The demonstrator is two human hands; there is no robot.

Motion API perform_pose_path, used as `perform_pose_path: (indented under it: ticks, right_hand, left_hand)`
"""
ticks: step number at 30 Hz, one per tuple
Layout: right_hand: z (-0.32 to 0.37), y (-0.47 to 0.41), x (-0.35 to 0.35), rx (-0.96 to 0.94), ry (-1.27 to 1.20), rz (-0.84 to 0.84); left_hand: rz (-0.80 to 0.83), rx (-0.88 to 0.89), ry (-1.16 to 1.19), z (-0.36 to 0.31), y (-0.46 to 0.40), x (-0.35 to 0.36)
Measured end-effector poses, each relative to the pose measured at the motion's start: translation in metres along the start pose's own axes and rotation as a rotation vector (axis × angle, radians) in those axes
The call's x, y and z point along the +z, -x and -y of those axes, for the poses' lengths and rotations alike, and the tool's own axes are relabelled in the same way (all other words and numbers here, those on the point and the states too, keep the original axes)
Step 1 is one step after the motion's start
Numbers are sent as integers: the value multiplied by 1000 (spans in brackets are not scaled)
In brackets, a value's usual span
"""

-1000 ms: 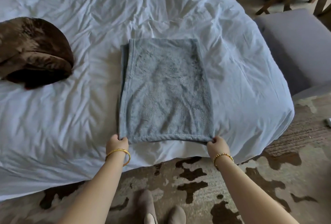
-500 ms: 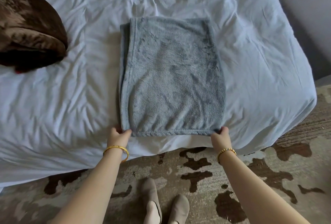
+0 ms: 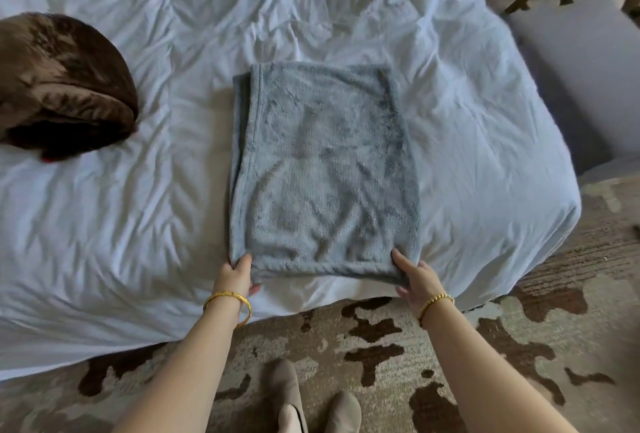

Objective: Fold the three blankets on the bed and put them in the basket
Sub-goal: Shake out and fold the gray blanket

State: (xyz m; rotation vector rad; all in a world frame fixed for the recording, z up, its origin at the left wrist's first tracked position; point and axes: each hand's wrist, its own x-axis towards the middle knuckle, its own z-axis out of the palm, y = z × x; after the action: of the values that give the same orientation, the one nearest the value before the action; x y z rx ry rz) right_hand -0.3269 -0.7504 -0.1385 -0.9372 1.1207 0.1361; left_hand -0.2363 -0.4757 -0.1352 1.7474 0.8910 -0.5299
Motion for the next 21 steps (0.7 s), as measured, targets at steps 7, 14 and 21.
perform_pose_path:
  ticks: [7, 14, 21]
  right_hand:
    - [77, 109, 58, -30, -49, 7]
    - [234, 209, 135, -337, -91, 214]
    - [361, 243, 217, -497, -145, 182]
  left_hand:
    - [-31, 159, 82, -116, 105, -14]
    - [82, 306, 463, -284, 199, -58]
    - [-163, 392, 496, -419, 189, -118]
